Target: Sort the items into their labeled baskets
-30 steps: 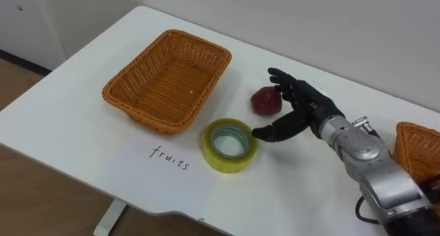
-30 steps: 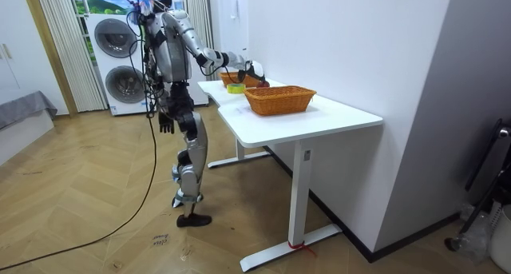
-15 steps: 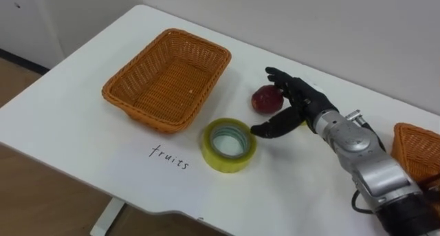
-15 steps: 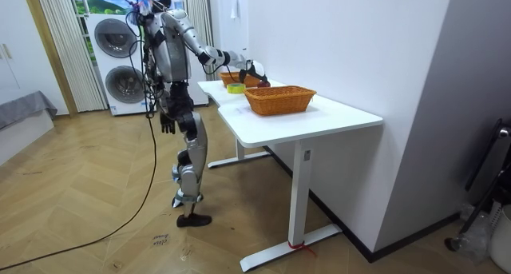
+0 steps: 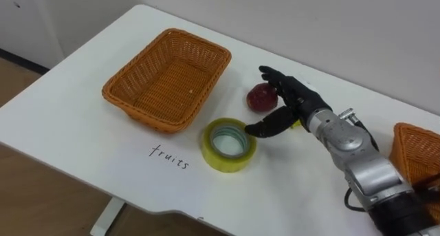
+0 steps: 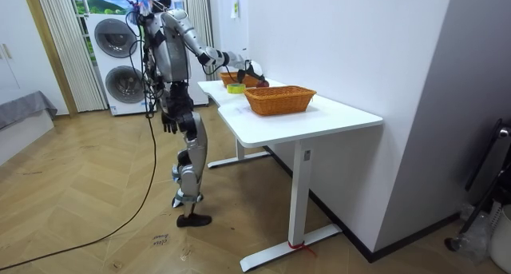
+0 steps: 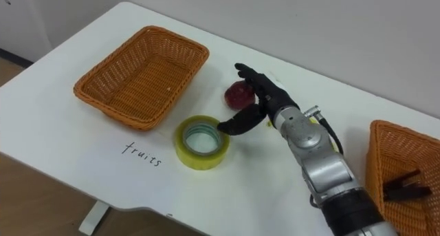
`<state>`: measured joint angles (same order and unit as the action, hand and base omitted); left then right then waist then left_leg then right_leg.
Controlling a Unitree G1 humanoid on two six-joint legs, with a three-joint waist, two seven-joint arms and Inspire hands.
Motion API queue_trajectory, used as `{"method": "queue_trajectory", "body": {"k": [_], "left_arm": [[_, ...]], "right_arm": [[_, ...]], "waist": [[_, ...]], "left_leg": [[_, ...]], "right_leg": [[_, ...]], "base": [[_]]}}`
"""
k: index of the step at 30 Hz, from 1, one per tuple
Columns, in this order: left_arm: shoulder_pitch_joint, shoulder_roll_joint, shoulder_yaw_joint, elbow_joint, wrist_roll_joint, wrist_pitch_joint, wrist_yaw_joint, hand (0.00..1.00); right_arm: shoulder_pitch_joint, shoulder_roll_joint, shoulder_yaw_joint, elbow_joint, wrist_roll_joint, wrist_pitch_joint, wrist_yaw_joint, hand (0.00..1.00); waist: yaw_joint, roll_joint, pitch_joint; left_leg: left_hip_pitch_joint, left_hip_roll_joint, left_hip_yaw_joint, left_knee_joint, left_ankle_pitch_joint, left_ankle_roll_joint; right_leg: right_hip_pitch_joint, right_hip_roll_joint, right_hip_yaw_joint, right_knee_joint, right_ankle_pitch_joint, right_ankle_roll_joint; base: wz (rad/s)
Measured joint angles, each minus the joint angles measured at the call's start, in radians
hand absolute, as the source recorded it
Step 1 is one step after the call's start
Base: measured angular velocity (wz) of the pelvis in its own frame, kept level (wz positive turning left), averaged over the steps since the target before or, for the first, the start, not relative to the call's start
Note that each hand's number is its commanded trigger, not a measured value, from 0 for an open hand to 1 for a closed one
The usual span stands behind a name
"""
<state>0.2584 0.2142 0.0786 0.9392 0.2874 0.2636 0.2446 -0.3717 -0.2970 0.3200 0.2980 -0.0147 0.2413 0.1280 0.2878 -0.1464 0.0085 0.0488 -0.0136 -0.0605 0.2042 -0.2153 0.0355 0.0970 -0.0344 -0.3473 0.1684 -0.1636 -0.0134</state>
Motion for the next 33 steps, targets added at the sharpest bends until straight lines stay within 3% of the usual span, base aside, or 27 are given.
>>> {"method": "queue_trajectory", "body": {"k": [8, 25, 33], "left_arm": [[-0.006, -0.003, -0.003, 0.001, 0.0, 0.0, 0.0, 0.0], [-0.005, -0.003, -0.001, 0.004, -0.001, -0.001, 0.01, 0.0], [-0.006, -0.003, 0.002, 0.003, -0.001, 0.007, 0.009, 0.0]], "right_arm": [[-0.004, 0.022, 0.012, -0.042, -0.057, 0.0, 0.012, 0.0], [-0.004, 0.023, 0.013, -0.049, -0.084, 0.0, 0.023, 0.0], [-0.003, 0.022, 0.019, -0.051, -0.218, 0.001, 0.081, 0.0]], "waist": [[0.018, 0.002, -0.0005], [0.021, 0.002, -0.0007], [0.017, 0.006, -0.0021]], "left_leg": [[-0.004, 0.0, -0.002, -0.003, 0.0, 0.0], [-0.003, 0.0, 0.0, -0.005, 0.001, 0.0], [-0.003, 0.0, 0.001, -0.005, 0.001, 0.0]], "right_leg": [[-0.005, 0.0, 0.0, 0.0, 0.0, 0.0], [-0.006, 0.0, 0.003, 0.0, 0.0, 0.0], [-0.006, 0.0, 0.008, 0.0, 0.0, 0.0]], "base": [[0.0], [0.0], [0.0]]}}
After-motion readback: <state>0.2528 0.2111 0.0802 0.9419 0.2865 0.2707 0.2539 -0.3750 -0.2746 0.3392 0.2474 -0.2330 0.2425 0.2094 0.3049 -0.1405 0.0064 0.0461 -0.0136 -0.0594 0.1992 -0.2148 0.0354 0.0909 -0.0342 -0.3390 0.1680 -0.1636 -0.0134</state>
